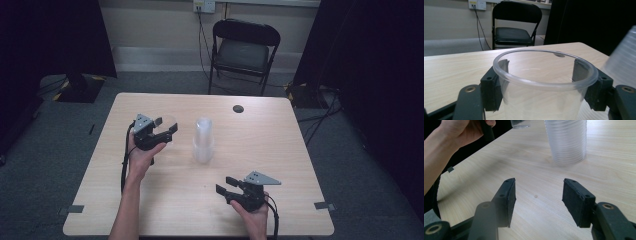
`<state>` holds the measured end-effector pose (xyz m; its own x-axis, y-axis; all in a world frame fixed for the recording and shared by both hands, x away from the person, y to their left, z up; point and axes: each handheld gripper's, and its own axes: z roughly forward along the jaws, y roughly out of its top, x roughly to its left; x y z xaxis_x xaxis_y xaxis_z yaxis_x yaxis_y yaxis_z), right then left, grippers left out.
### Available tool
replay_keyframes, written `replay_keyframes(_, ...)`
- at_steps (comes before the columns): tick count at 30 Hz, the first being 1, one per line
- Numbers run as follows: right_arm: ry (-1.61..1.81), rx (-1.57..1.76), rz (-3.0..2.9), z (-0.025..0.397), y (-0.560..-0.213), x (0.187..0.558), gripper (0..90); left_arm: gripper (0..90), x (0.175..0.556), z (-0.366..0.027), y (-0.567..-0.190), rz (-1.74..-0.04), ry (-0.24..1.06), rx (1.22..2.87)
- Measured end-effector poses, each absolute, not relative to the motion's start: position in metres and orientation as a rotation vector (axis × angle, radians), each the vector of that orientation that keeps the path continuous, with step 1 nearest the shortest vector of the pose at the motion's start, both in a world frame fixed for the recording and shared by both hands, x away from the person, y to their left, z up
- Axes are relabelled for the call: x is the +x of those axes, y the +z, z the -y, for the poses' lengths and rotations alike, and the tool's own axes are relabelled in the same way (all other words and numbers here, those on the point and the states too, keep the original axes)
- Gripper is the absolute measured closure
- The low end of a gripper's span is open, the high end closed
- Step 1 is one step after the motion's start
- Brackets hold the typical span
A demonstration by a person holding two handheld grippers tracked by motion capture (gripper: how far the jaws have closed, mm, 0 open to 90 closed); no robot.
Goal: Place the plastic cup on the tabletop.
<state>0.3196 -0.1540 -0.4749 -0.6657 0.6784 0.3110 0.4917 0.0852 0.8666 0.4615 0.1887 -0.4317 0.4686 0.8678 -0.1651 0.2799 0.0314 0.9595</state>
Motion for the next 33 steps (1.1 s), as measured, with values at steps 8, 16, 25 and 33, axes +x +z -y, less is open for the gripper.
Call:
replay_keyframes(8, 1.64, 1.182, -2.181, 0.155, -0.477, 0.319, 45.1, 29.3, 0.477, -0.191, -0.452, -1.118, 0.58, 1.545)
replay_keyframes(16, 1.639, 1.168, -2.207, 0.148, -0.48, 0.317, 45.1, 28.1, 0.481, -0.187, -0.46, -1.109, 0.56, 1.58)
replay_keyframes(25, 1.659, 1.186, -2.184, 0.152, -0.48, 0.316, 45.2, 27.0, 0.485, -0.187, -0.468, -1.102, 0.556, 1.619)
replay_keyframes(33, 1.662, 1.216, -2.178, 0.153, -0.485, 0.316, 46.1, 26.7, 0.485, -0.187, -0.47, -1.11, 0.559, 1.651)
